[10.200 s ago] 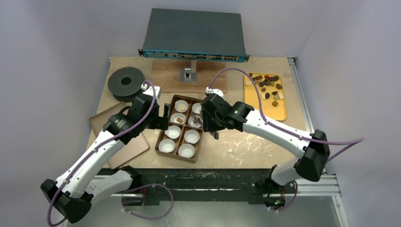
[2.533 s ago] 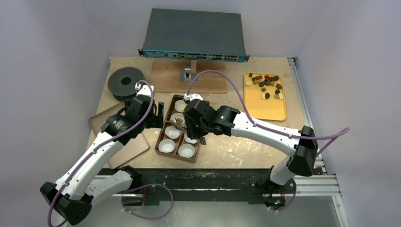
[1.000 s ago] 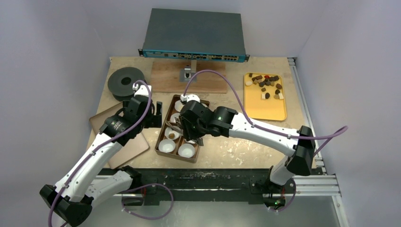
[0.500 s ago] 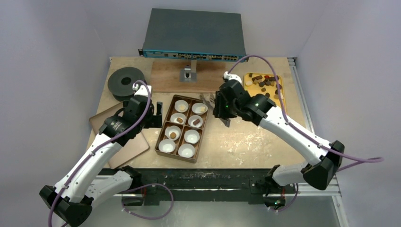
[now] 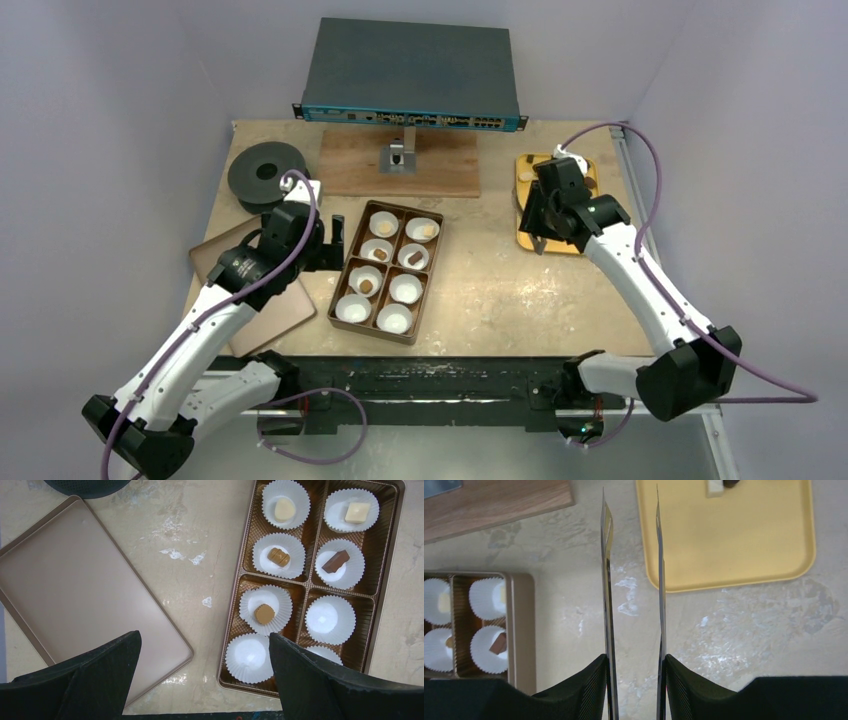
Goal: Pack the chocolate
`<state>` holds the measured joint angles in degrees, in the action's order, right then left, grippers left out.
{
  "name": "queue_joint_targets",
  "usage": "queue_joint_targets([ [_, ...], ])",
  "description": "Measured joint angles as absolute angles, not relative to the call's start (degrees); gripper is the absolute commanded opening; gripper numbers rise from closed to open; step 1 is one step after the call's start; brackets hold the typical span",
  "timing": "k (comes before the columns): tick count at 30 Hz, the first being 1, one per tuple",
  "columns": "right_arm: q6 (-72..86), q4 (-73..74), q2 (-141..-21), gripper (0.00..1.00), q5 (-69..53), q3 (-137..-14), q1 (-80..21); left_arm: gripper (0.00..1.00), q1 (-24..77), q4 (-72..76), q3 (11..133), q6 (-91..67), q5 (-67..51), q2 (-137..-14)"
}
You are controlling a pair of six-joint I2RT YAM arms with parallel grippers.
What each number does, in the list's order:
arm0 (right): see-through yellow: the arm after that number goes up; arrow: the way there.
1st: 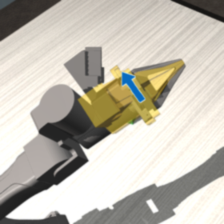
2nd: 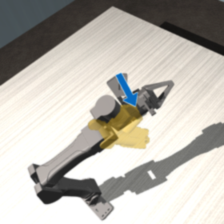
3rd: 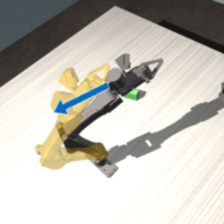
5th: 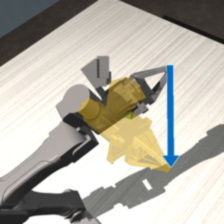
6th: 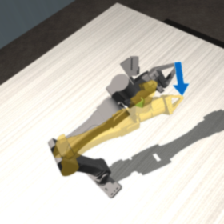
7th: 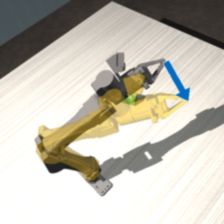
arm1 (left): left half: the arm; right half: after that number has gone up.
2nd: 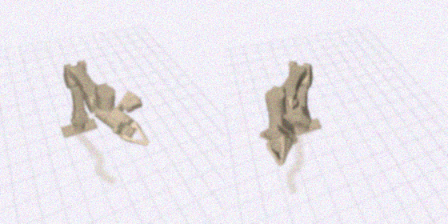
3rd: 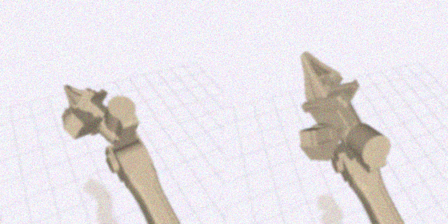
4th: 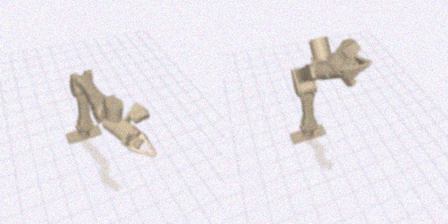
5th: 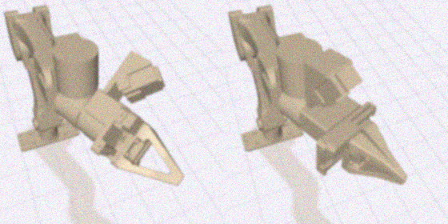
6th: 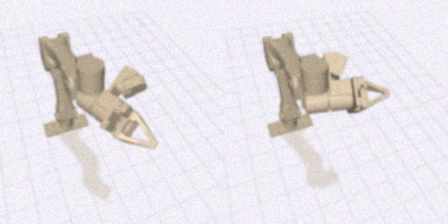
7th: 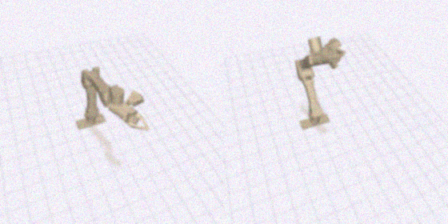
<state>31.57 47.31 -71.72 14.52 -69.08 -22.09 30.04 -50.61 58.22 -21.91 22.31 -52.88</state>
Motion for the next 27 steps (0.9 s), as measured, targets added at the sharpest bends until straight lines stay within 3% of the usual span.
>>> queue_joint_targets([
  [13,27.14,43.13,-74.48,0.46,15.49,-65.47,-10.83,1.0,30.04,-50.54,58.15,-21.91,21.37,-52.64],
  [27,26.94,38.48,-80.66,0.44,15.25,-65.19,-6.76,1.0,30.02,-50.24,57.84,-21.89,20.53,-52.95],
])
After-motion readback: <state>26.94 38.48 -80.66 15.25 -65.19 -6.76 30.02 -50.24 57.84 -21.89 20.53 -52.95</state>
